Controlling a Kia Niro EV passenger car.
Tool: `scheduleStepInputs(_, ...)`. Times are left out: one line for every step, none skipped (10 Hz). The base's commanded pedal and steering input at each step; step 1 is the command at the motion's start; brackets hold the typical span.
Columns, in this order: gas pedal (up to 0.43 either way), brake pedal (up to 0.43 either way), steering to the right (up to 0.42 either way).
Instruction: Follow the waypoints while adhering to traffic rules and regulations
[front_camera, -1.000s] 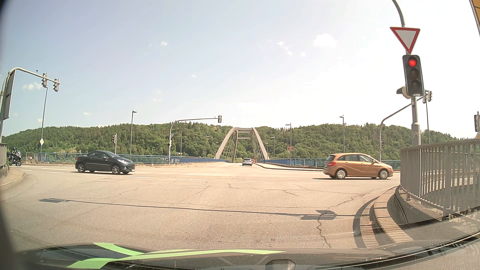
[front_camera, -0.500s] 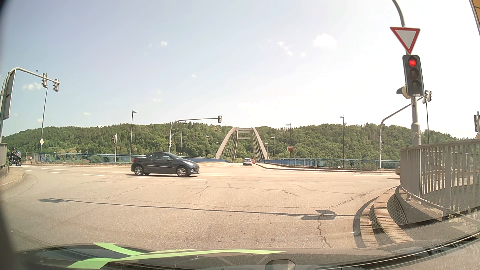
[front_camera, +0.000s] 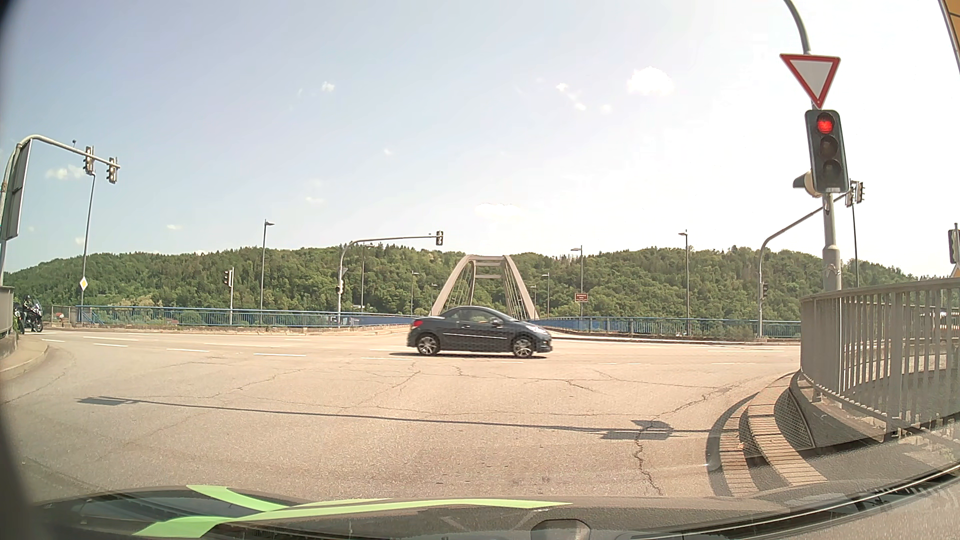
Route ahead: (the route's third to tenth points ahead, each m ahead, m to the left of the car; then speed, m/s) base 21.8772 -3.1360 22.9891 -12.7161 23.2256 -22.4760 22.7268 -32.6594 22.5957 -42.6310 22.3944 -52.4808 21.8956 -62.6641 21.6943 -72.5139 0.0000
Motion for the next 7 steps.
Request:
scheduleStepInputs(0.0,0.354,0.038)
scheduleStepInputs(0.0,0.354,0.037)
scheduleStepInputs(0.0,0.36,0.037)
scheduleStepInputs(0.0,0.36,0.037)
scheduleStepInputs(0.0,0.36,0.037)
scheduleStepInputs(0.0,0.36,0.037)
scheduleStepInputs(0.0,0.36,0.037)
